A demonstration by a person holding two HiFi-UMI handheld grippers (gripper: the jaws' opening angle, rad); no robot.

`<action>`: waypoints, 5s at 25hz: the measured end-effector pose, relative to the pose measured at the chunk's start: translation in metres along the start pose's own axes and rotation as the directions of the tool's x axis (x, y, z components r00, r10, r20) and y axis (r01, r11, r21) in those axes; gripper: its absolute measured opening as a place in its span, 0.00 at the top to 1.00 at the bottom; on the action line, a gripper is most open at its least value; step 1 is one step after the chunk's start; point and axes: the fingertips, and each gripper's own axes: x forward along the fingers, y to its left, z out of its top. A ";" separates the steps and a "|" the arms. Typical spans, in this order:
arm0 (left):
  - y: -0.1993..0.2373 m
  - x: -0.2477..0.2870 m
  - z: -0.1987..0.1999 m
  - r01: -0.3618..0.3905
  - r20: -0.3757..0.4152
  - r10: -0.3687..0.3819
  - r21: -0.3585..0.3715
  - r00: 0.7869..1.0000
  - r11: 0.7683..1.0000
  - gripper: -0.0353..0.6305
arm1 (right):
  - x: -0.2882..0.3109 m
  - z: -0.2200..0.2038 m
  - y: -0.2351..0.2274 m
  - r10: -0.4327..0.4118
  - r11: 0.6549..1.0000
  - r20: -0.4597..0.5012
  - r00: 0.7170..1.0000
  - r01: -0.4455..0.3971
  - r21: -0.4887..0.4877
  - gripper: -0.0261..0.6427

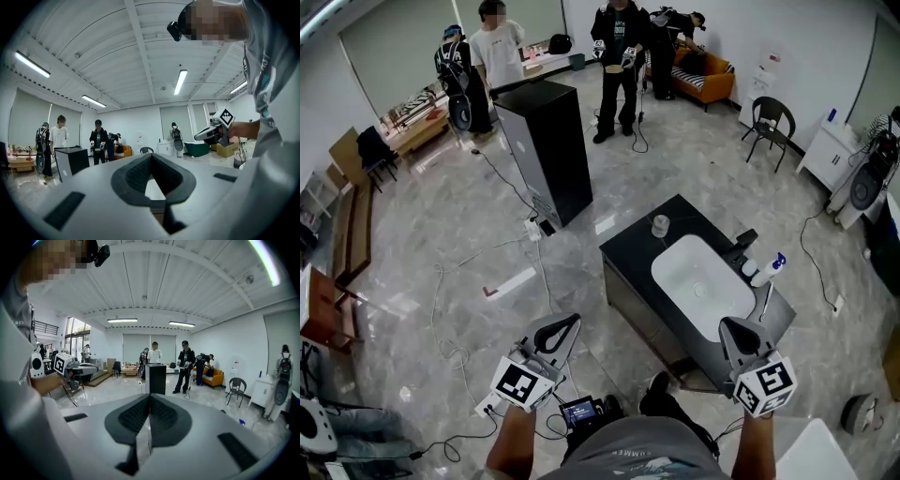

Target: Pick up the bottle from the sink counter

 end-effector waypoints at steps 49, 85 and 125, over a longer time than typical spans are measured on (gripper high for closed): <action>0.070 0.267 -0.052 0.121 -0.096 -0.123 -0.027 0.988 0.992 0.94 | 0.117 -0.004 -0.170 0.007 0.997 -0.070 0.998 -0.002 0.081 0.95; 0.100 0.436 -0.235 0.302 -0.298 -0.337 -0.157 0.893 0.940 0.94 | 0.106 -0.070 -0.199 -0.159 0.952 -0.285 0.945 0.223 0.208 0.95; 0.090 0.485 -0.314 0.341 -0.282 -0.365 -0.133 0.887 0.931 0.53 | 0.113 -0.109 -0.194 -0.124 0.930 -0.374 0.919 0.239 0.280 0.95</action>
